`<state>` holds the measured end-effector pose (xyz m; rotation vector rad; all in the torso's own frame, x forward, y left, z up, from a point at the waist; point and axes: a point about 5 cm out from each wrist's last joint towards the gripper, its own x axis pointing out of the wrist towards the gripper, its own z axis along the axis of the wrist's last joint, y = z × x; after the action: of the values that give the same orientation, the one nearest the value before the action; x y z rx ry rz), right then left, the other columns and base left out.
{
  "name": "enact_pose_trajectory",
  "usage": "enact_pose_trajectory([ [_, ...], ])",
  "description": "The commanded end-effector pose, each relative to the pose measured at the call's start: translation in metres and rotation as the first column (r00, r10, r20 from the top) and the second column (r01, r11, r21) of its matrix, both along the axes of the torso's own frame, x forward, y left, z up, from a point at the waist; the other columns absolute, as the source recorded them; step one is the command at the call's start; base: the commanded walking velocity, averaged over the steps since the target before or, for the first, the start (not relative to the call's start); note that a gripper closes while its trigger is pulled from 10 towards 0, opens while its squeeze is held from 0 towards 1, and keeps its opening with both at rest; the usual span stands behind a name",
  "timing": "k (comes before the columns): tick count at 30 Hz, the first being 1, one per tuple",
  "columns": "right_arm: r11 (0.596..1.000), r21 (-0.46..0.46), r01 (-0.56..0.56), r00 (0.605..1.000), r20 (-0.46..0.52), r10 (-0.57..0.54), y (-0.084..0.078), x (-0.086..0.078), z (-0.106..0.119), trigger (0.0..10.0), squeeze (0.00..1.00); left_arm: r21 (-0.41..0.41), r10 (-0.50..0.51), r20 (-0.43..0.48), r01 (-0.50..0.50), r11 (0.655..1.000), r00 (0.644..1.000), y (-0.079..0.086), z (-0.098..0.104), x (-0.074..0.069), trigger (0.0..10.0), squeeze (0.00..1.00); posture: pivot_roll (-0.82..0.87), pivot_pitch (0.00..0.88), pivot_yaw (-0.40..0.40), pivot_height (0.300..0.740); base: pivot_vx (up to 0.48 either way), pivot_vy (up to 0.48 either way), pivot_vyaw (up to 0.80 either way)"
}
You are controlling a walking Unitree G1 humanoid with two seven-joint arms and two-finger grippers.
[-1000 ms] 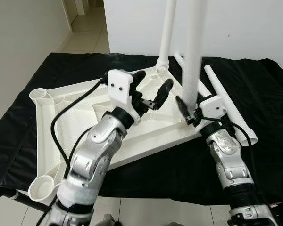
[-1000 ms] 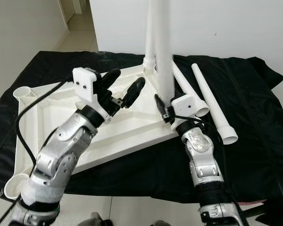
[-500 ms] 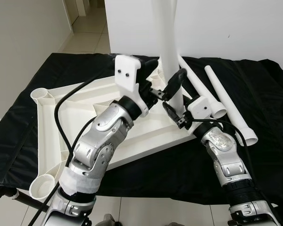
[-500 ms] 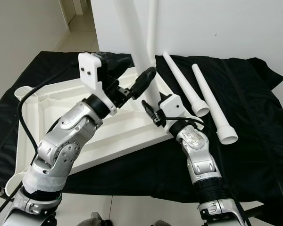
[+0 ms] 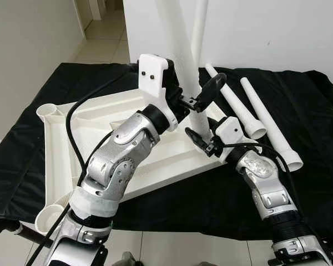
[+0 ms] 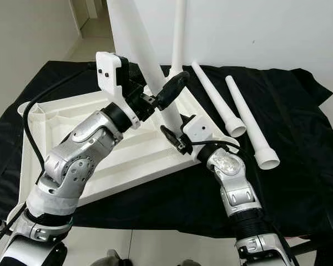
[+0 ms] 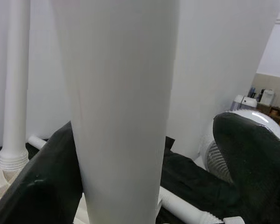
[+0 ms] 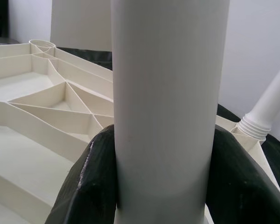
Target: Building children table
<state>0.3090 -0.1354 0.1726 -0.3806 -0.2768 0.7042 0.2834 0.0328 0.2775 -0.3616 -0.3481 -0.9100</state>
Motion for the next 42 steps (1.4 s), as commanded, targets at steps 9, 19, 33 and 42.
enact_pose_trajectory([
  [9,0.999,-0.016,-0.034,0.999,0.01,0.034,0.002,-0.002,0.005,10.0,0.0,-0.005,-0.298,0.086,0.299,0.954,0.951,-0.005,0.009,-0.013,0.0,0.0,-0.12,0.02,0.053,0.74,0.0,0.0,0.0],
  [19,0.999,-0.022,-0.041,0.999,0.0,0.041,0.002,-0.004,0.003,10.0,0.0,-0.044,-0.304,0.084,0.308,0.95,0.949,0.0,0.015,-0.013,0.0,0.0,-0.12,0.023,0.05,0.74,0.0,0.0,0.0],
  [33,0.998,0.026,-0.052,0.998,-0.042,0.053,0.002,-0.005,0.002,10.0,1.0,-0.051,-0.259,0.069,0.263,0.964,0.963,0.0,0.022,-0.01,10.0,0.0,-0.12,0.019,0.043,0.74,0.0,0.0,0.0],
  [42,0.999,0.039,-0.022,1.0,-0.012,0.022,0.002,-0.002,0.006,10.0,1.0,-0.033,-0.155,0.055,0.157,0.987,0.986,0.0,0.028,0.0,10.0,0.0,-0.11,0.021,0.042,0.74,0.0,0.0,0.0],
])
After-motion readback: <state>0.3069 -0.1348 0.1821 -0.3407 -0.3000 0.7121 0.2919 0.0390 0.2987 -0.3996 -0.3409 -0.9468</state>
